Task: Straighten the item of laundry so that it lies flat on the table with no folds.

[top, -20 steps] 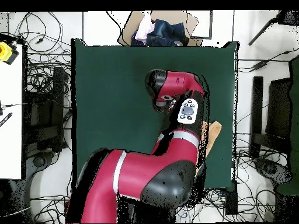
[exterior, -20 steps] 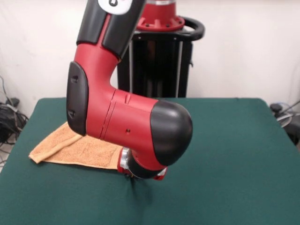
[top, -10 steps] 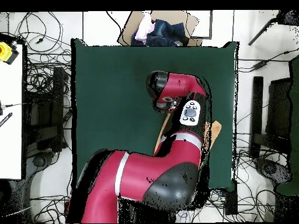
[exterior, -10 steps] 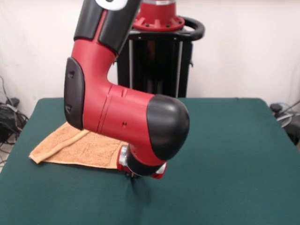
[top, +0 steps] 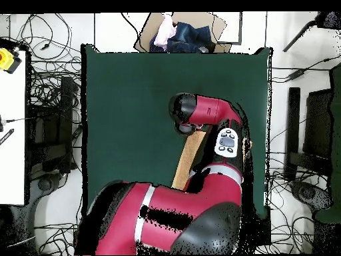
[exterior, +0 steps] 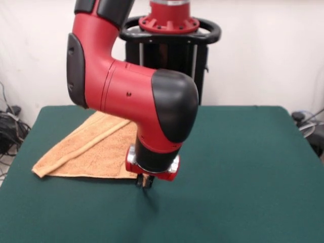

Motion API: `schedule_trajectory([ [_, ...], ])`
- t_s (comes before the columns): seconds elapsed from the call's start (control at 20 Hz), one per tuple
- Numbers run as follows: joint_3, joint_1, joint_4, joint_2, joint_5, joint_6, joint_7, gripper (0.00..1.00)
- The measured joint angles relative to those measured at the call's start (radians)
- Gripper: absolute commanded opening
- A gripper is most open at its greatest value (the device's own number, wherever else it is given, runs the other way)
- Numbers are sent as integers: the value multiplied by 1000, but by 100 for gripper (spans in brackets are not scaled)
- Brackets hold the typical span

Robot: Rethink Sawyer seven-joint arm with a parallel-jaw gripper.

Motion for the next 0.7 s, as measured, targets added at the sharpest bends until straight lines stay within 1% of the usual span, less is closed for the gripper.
schedule_trajectory([
  [0.4, -8, 17, -35, 11, -6, 51, 0, 0],
  [0.7, -18, 29, -36, 9, -10, 51, 0, 0],
])
